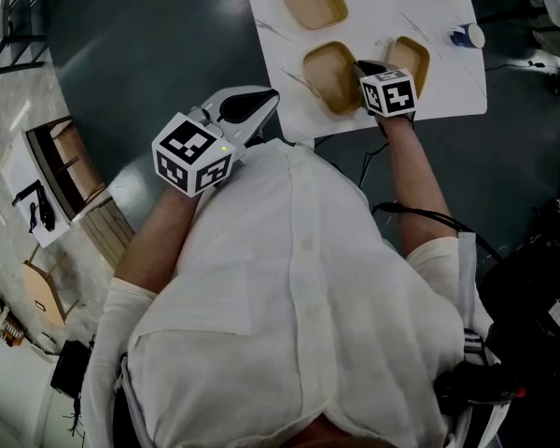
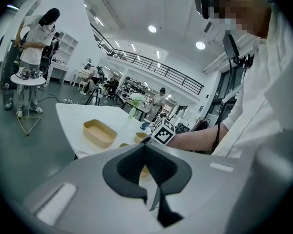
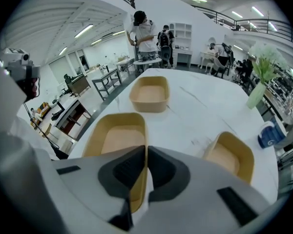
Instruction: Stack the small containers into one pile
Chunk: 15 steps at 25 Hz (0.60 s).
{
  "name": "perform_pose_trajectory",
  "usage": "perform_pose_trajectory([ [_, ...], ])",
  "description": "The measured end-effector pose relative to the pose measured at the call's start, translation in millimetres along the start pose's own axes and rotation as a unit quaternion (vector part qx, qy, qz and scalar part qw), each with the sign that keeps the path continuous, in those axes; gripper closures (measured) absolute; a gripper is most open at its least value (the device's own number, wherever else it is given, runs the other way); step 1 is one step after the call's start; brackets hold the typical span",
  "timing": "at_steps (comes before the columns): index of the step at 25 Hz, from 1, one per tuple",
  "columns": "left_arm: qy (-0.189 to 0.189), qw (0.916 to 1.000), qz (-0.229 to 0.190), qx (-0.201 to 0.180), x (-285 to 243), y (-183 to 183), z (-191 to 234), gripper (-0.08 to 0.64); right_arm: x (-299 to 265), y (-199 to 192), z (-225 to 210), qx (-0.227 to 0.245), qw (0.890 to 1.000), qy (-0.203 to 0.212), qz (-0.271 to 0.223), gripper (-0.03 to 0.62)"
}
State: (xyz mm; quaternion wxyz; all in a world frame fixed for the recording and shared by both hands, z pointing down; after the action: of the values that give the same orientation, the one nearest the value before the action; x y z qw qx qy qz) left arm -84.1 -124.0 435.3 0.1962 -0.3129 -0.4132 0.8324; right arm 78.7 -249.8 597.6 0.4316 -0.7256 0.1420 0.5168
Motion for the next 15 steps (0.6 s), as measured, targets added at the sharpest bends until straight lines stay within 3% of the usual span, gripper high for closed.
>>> perform_pose_trajectory([
  [15,-0.008,0.9998,-0.001,-0.017,-13,5,-23,0.552,41,12,3,-0.047,0.996,0.022,-0.07,0.575],
])
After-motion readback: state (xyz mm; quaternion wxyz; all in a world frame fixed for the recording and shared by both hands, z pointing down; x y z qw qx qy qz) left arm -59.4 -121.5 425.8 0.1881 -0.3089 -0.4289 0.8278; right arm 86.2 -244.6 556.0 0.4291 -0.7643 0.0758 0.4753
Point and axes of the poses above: the fingertips, and each gripper's own axes: x backward along the fingers, z to its left, y out of its top, the point moved 1 cm from there along x, backward along the fingers, and after that the axes turned 1 degree about y, right-handed, at the moved point
